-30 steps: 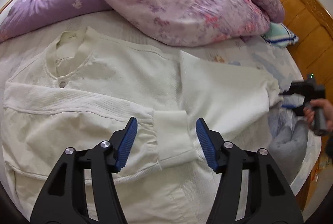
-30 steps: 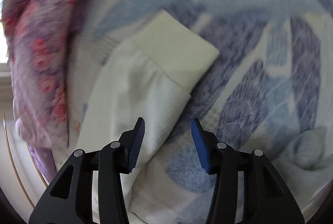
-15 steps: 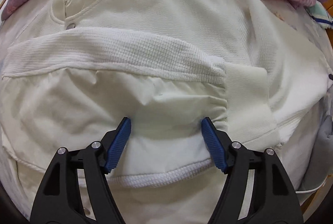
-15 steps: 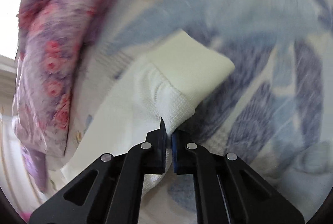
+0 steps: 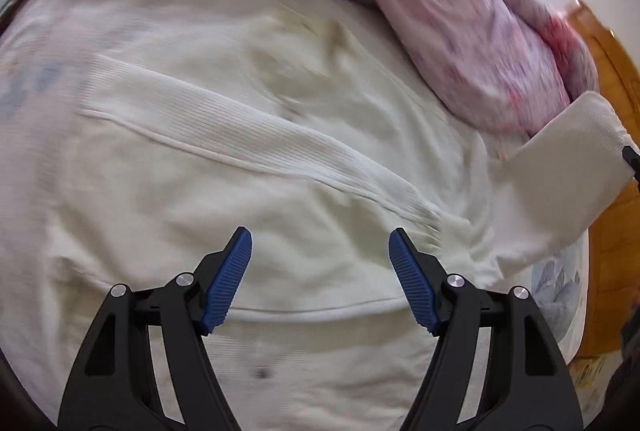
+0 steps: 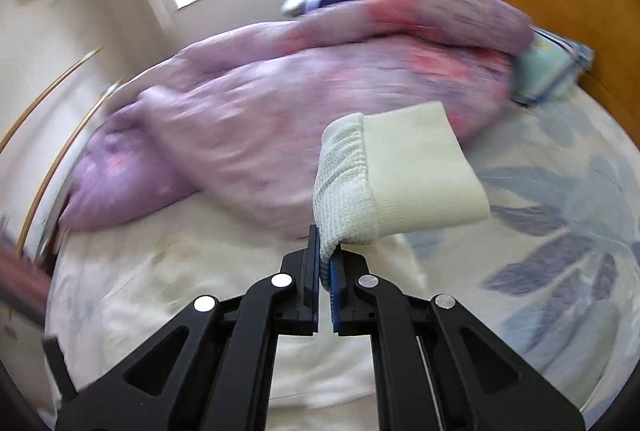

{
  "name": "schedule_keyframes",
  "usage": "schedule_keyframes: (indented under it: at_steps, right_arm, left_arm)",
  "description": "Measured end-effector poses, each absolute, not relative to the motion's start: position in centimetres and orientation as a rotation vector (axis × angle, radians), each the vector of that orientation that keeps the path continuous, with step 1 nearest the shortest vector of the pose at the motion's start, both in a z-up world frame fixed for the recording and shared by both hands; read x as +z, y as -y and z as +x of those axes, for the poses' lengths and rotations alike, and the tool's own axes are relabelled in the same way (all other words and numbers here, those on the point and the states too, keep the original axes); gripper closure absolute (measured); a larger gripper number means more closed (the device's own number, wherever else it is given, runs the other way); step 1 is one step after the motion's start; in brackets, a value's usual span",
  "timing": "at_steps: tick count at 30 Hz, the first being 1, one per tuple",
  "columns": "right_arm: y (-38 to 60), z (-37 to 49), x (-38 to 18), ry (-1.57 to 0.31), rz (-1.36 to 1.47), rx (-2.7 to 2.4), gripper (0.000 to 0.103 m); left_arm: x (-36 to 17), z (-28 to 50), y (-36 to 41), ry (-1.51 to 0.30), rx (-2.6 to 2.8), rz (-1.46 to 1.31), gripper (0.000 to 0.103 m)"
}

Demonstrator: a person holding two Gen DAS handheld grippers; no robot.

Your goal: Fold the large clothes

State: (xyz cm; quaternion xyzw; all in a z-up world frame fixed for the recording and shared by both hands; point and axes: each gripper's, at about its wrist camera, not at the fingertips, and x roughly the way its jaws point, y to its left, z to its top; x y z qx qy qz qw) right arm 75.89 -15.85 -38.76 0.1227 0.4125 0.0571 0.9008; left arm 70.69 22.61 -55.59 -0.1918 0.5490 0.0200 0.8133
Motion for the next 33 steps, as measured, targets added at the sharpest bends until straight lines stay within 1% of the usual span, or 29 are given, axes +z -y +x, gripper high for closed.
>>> schedule_keyframes:
  at_steps: [4,7,10,14,15,17,19,20,22,24,27,31,32,33]
  right_arm:
    - [4.7,74.0,-38.6,-0.894,0.186,0.231,0.099]
    - [-3.4,72.4,-40.3,-0.954,0.153,0.310,0.099]
    - [-11.8,70.9,-43.8,-1.023,0.048,0.352,0.099]
    - [-19.6,69.4,-49.7,-1.136,-0.108,0.405,0.099]
    - [-21.0,69.1,-50.8,-1.155,-0.123,0.408,0.095]
    - [-23.3,68.5,-52.8,-1.188,-0.177,0.416,0.093]
    - [-24.2,67.8,-54.0,-1.253,-0.157,0.437,0.086]
    - [-24.3,67.6,-54.1,-1.268,-0.135,0.459,0.081]
    - [-24.3,66.9,-53.4,-1.252,-0.117,0.508,0.075]
    - [-24.0,66.8,-52.8,-1.256,-0.095,0.561,0.063]
    - [-21.3,67.0,-51.1,-1.232,-0.029,0.566,0.063]
    - [-13.8,68.7,-49.9,-1.183,0.043,0.475,0.064]
    - [-11.3,69.4,-50.2,-1.180,0.060,0.421,0.072]
    - [-9.1,69.7,-50.2,-1.185,0.075,0.381,0.084]
  left_arm:
    - [-53.4,68.6,-29.9,-1.147,0.112,-0.443,0.031]
    - [-52.6,66.7,-34.5,-1.126,0.147,-0.488,0.031]
    - [-52.2,64.7,-38.7,-1.114,0.173,-0.497,0.031]
    - [-52.6,62.2,-42.2,-1.111,0.202,-0.521,0.031]
    - [-52.8,61.8,-42.9,-1.112,0.213,-0.527,0.031]
    - [-53.3,60.9,-43.9,-1.113,0.225,-0.548,0.031]
    - [-53.6,60.0,-44.7,-1.107,0.239,-0.571,0.031]
    - [-53.7,59.7,-45.1,-1.103,0.246,-0.586,0.031]
    - [-53.8,59.1,-45.6,-1.089,0.260,-0.614,0.031]
    - [-53.7,59.0,-45.6,-1.070,0.261,-0.649,0.031]
    - [-53.8,60.1,-44.4,-1.074,0.236,-0.661,0.031]
    - [-54.4,62.9,-41.3,-1.106,0.167,-0.619,0.031]
    - [-54.6,63.7,-40.4,-1.114,0.154,-0.601,0.031]
    - [-54.9,64.5,-39.4,-1.126,0.135,-0.580,0.031]
